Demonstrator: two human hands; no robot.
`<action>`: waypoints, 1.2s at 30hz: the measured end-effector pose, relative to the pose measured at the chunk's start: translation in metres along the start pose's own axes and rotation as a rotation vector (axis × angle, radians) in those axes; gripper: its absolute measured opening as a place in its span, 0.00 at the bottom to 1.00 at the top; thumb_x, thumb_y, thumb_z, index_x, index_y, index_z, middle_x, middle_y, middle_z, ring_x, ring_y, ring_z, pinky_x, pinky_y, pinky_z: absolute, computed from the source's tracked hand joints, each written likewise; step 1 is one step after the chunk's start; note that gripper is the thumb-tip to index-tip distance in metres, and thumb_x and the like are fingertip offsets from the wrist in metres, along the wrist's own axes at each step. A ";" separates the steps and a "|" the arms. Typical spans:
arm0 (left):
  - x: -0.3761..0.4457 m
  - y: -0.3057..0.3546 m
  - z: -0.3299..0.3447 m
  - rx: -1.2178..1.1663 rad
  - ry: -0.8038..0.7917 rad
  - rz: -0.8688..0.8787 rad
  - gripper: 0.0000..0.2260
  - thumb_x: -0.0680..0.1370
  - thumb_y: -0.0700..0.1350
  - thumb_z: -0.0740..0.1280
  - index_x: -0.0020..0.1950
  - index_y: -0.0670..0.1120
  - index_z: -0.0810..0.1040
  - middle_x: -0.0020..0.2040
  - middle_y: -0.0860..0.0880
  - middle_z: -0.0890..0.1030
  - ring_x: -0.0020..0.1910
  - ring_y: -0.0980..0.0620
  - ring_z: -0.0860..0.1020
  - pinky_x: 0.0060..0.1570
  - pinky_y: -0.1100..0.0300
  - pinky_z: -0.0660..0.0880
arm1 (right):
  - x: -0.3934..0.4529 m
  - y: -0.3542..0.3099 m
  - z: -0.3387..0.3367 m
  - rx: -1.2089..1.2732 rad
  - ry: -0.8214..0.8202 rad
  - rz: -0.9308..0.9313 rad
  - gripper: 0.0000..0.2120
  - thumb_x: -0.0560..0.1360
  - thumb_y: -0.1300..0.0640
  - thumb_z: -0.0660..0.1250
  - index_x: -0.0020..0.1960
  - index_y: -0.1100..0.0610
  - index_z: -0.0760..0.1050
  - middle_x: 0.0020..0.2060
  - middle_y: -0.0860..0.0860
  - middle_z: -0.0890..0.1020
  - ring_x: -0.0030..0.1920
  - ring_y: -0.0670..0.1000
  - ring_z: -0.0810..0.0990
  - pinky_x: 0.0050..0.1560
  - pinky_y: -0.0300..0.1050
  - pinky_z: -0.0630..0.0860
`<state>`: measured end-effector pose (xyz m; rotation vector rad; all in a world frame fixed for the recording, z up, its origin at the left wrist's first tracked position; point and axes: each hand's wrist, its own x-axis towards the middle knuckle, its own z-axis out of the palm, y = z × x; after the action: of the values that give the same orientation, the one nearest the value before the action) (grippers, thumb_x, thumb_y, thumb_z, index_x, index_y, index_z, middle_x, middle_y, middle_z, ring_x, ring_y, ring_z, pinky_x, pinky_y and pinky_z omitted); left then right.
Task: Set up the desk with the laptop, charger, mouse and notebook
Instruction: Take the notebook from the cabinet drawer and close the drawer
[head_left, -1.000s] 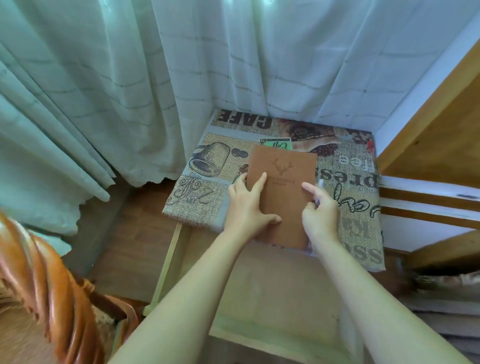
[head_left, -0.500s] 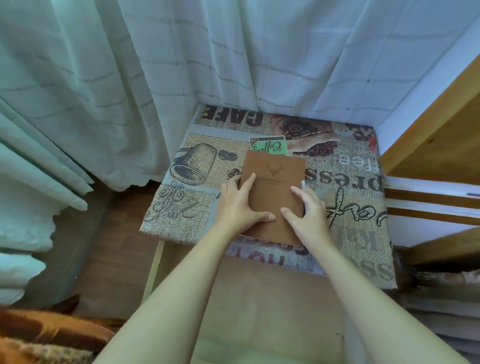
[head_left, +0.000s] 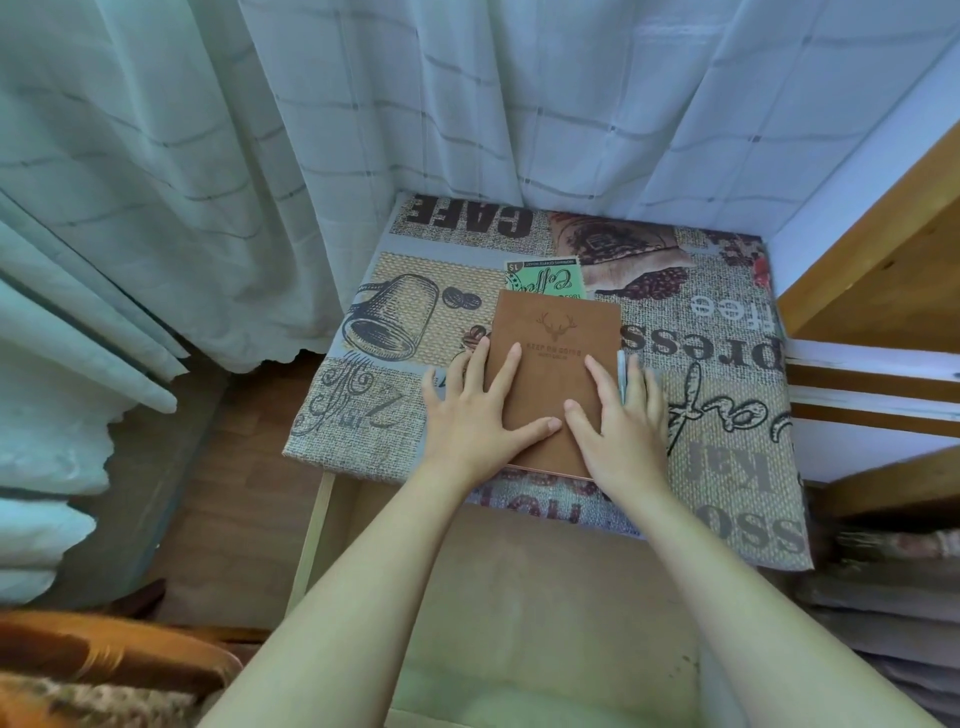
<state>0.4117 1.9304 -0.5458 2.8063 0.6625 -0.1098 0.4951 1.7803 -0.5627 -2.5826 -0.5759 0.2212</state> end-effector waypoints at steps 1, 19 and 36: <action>-0.001 0.000 0.002 0.008 0.003 0.002 0.40 0.71 0.76 0.50 0.77 0.61 0.42 0.80 0.49 0.44 0.77 0.49 0.45 0.72 0.41 0.40 | 0.000 -0.001 0.000 -0.008 -0.001 0.011 0.29 0.77 0.39 0.54 0.75 0.42 0.52 0.78 0.52 0.47 0.76 0.54 0.41 0.74 0.54 0.41; -0.035 0.001 0.017 0.033 0.144 0.017 0.31 0.76 0.67 0.44 0.78 0.58 0.53 0.79 0.49 0.52 0.77 0.47 0.53 0.70 0.43 0.43 | -0.047 -0.013 -0.005 -0.264 -0.023 -0.170 0.30 0.79 0.42 0.51 0.76 0.57 0.55 0.77 0.53 0.53 0.77 0.52 0.46 0.74 0.61 0.42; -0.197 0.000 0.085 0.003 0.172 0.144 0.26 0.80 0.62 0.53 0.76 0.54 0.62 0.77 0.55 0.62 0.75 0.53 0.60 0.70 0.46 0.55 | -0.128 -0.004 0.008 -0.462 -0.050 -0.434 0.27 0.79 0.48 0.54 0.74 0.58 0.59 0.76 0.55 0.59 0.75 0.56 0.57 0.72 0.64 0.51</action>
<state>0.2341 1.8238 -0.6018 2.8774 0.4931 0.1599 0.3767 1.7304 -0.5610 -2.7954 -1.3153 0.0030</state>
